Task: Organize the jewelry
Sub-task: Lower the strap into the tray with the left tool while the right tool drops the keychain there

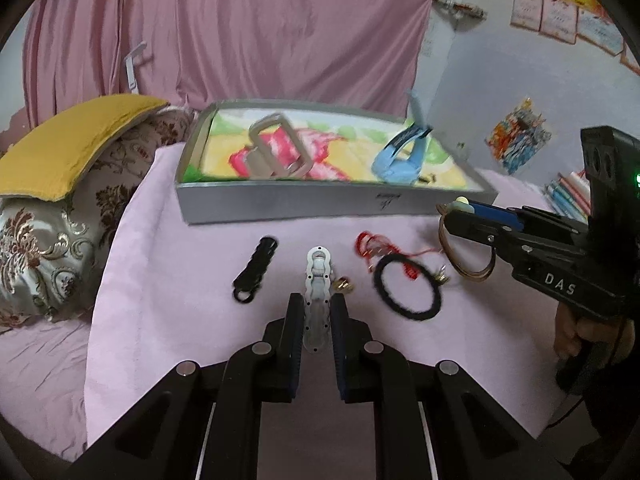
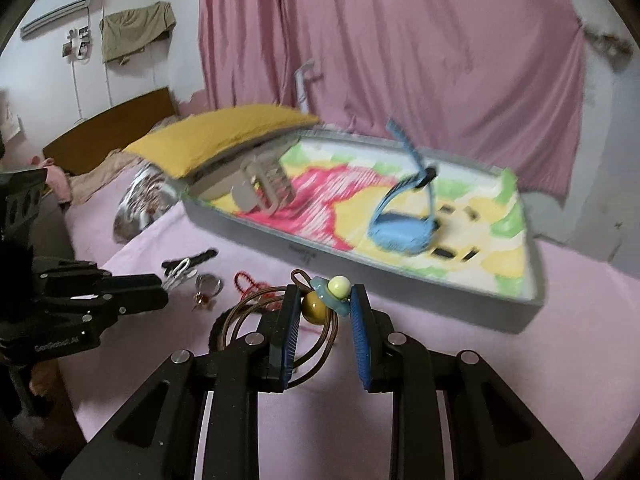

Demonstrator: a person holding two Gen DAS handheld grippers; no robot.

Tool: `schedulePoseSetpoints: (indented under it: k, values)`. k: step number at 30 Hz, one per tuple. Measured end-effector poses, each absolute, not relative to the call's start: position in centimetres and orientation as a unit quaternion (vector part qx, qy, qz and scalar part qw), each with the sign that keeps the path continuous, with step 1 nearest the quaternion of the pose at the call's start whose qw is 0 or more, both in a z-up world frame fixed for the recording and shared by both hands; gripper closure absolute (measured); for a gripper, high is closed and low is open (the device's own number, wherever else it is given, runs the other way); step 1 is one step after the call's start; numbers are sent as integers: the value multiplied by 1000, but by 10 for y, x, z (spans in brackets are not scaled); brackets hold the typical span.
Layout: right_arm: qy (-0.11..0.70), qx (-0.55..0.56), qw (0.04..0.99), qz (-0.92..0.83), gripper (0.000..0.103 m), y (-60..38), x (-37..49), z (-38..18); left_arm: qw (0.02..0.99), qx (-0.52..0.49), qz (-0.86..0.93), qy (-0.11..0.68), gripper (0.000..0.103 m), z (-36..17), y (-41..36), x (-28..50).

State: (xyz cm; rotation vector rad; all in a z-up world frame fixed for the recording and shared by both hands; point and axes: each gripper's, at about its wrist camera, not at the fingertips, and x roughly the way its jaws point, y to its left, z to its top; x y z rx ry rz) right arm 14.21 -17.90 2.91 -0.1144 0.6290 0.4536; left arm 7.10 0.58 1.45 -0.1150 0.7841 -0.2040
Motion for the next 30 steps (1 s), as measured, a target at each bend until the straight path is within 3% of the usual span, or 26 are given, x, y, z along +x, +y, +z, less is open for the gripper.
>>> schedulePoseSetpoints:
  k: [18, 30]
  values:
    - [138, -17, 977, 162, 81, -197, 145, 80, 978, -66, -91, 178, 90, 73, -26, 100]
    - [152, -11, 982, 110, 81, -210, 181, 74, 980, -75, -70, 173, 90, 69, -39, 151]
